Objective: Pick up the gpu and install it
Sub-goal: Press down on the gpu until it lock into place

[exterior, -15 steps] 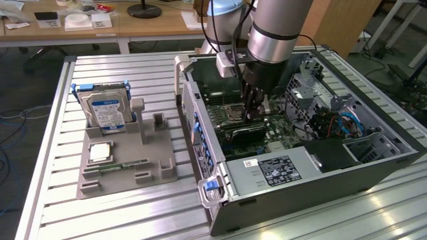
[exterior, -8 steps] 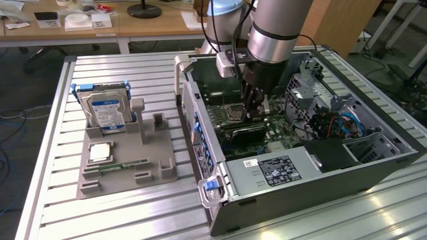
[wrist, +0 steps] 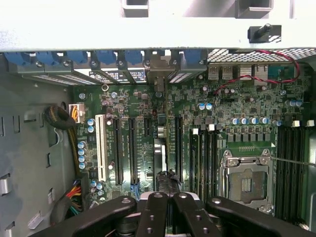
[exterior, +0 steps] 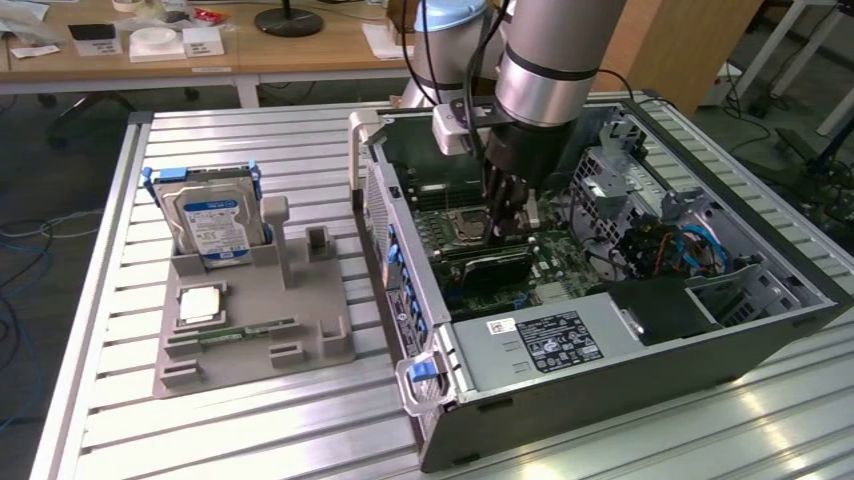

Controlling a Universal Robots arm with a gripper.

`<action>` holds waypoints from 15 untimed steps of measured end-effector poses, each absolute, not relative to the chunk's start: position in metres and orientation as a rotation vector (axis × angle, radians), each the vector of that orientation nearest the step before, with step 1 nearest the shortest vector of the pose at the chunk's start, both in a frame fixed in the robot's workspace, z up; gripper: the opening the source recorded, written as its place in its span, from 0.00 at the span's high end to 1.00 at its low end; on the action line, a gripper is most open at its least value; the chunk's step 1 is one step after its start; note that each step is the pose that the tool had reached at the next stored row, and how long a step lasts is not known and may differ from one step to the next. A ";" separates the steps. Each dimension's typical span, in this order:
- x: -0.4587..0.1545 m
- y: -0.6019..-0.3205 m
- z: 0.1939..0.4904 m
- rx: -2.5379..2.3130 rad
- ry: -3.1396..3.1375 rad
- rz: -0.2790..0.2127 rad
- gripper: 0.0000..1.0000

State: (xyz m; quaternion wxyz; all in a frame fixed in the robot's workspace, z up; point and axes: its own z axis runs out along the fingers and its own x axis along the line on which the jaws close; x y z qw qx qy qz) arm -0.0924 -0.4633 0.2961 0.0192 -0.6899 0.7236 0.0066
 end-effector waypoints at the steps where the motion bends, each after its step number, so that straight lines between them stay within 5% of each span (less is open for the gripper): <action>1: -0.092 -0.463 0.294 -2.141 2.246 0.020 0.89; 15: -0.092 -0.460 0.281 -2.141 2.246 0.020 0.89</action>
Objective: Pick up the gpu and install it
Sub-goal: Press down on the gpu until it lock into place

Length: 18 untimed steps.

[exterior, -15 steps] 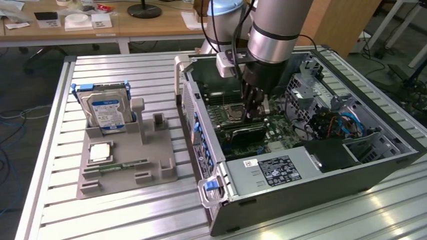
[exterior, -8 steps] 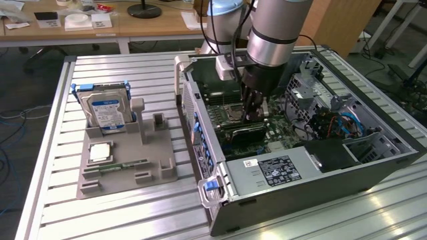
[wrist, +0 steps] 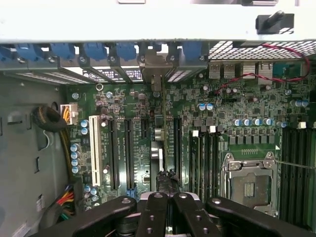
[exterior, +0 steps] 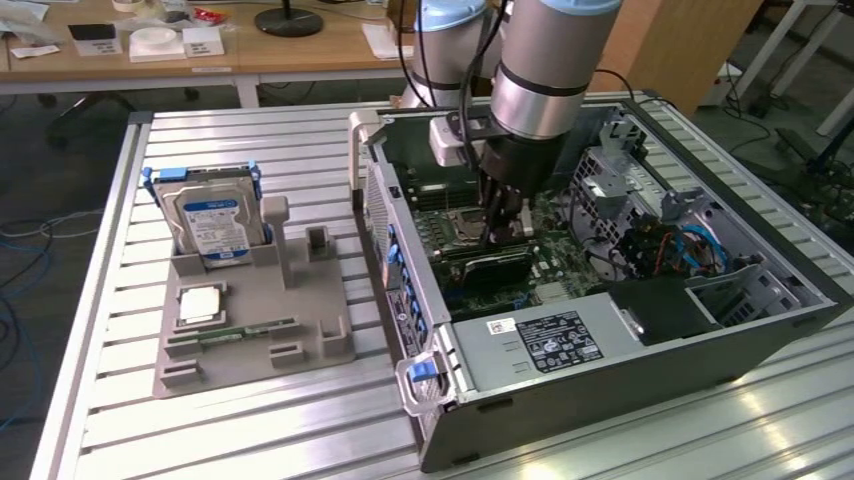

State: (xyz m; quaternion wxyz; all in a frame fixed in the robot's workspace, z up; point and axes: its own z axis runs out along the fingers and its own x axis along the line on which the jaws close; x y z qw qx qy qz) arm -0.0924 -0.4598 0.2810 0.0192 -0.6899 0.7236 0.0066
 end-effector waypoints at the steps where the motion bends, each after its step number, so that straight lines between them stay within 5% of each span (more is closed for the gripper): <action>1: -0.092 -0.460 0.279 -2.141 2.246 0.020 0.89; 18: -0.093 -0.457 0.273 -2.141 2.246 0.021 0.89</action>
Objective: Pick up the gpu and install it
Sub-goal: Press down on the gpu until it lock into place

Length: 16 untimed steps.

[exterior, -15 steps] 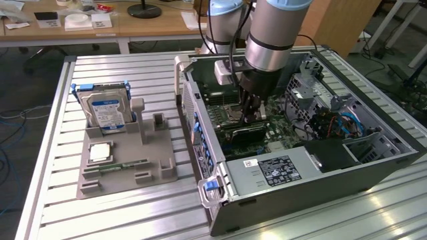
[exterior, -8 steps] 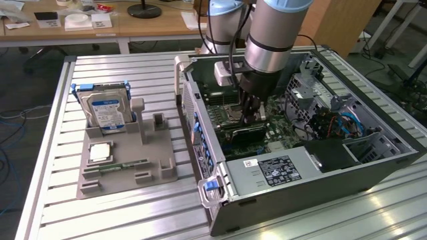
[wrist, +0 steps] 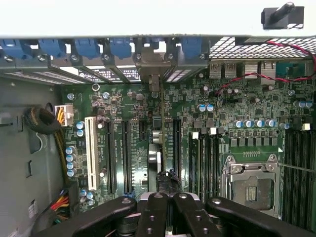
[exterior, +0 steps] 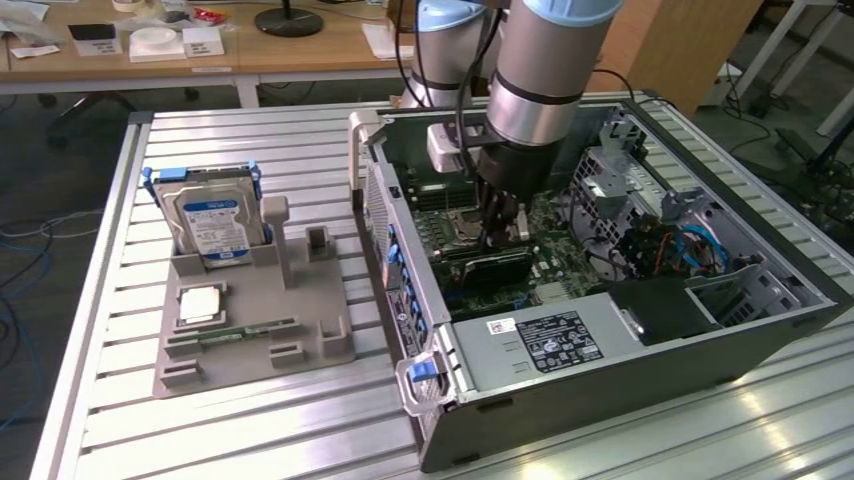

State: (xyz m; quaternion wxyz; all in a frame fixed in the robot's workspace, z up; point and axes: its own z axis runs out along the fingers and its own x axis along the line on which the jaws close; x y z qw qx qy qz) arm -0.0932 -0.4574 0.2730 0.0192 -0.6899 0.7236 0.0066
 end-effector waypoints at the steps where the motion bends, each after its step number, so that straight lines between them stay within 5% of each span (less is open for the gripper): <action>1: -0.093 -0.457 0.272 -2.141 2.246 0.021 0.89; 16: -0.094 -0.458 0.269 -2.140 2.245 0.024 0.89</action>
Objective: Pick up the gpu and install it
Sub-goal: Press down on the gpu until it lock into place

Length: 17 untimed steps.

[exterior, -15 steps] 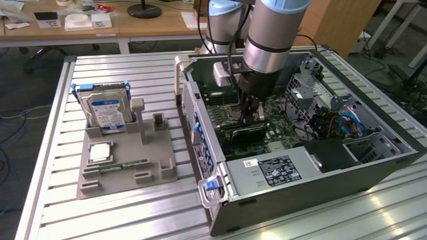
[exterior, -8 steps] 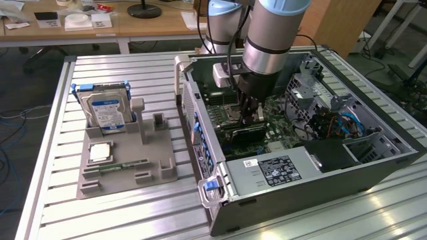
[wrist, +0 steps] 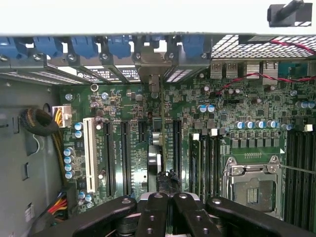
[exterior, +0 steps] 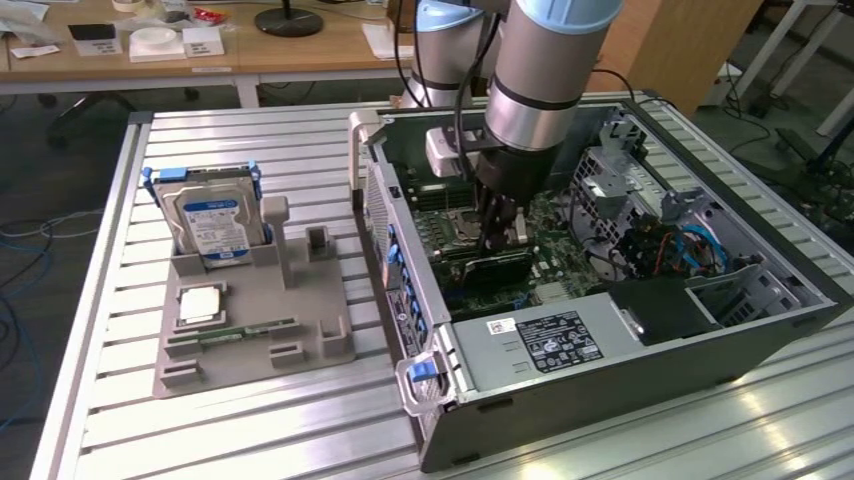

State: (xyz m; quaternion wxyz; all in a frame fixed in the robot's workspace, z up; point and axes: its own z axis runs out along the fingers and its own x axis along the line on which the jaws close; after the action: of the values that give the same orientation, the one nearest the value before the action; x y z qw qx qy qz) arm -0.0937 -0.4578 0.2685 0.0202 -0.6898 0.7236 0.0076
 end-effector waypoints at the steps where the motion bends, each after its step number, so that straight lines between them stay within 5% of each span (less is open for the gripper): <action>1: -0.094 -0.458 0.268 -2.140 2.245 0.024 0.89; 17: -0.093 -0.456 0.266 -2.140 2.244 0.024 0.89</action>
State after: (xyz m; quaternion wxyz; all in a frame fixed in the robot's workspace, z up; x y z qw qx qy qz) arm -0.0929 -0.4564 0.2657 0.0203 -0.6899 0.7236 0.0078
